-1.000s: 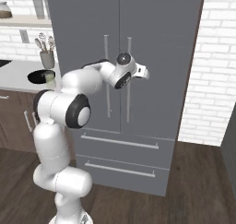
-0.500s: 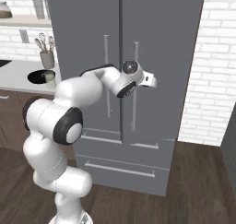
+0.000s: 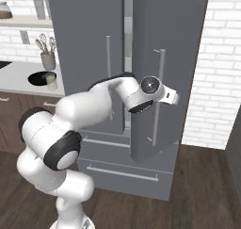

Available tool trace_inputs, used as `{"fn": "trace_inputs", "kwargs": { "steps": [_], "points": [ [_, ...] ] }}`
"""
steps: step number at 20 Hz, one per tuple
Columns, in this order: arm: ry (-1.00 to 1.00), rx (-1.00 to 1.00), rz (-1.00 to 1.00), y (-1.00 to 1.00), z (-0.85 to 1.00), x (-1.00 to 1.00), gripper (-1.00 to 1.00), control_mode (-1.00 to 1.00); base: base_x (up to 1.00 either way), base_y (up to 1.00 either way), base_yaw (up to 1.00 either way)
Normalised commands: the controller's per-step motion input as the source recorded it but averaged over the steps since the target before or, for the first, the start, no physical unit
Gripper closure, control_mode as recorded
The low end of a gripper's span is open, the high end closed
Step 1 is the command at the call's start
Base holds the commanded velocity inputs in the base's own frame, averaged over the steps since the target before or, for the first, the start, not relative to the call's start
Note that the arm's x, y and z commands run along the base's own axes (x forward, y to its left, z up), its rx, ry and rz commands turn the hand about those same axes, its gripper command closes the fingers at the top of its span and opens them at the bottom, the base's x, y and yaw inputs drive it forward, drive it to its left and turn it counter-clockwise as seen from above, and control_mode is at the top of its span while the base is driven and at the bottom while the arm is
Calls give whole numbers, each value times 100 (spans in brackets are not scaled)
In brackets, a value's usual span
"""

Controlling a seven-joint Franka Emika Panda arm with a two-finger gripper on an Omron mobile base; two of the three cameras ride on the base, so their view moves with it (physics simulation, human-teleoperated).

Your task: Grab a lemon wedge from the fridge and one ice cube from the ice bowl, and put them in the glass of lemonade.

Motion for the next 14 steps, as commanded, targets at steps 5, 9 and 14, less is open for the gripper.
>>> {"fn": "trace_inputs", "kwargs": {
  "steps": [5, 9, 14],
  "points": [
    [1, 5, -21, -91, 1, -35, -100, -100, 0, 0, 0],
    [-1, 0, -13, -52, 32, -32, -100, -100, 0, 0, 0],
    [-17, 1, 0, -25, 88, -94, -100, -100, 0, 0, 0]
  ]
}}
